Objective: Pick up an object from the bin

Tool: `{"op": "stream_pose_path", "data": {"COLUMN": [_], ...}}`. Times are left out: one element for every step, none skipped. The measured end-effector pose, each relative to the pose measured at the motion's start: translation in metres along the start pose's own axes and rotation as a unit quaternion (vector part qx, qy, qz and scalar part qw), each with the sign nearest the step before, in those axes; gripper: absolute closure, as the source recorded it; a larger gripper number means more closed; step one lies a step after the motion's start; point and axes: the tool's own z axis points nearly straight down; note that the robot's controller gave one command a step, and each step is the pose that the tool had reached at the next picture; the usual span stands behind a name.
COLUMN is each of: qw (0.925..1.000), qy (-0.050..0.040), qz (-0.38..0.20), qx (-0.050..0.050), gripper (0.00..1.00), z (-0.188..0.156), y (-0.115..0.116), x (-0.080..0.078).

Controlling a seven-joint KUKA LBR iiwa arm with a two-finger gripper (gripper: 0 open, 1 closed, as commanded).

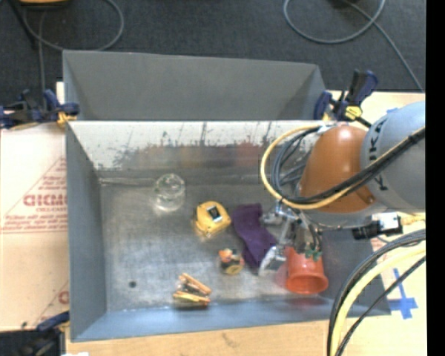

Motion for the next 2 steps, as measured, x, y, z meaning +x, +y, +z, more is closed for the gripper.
{"op": "stream_pose_path", "data": {"qw": [0.9966,0.9792], "qy": [-0.0016,-0.0002], "qz": [0.083,0.203], "qx": [0.000,0.000], "gripper": [0.00,0.00], "z": [-0.017,0.015], "y": [-0.003,-0.018], "x": [0.000,-0.018]}}
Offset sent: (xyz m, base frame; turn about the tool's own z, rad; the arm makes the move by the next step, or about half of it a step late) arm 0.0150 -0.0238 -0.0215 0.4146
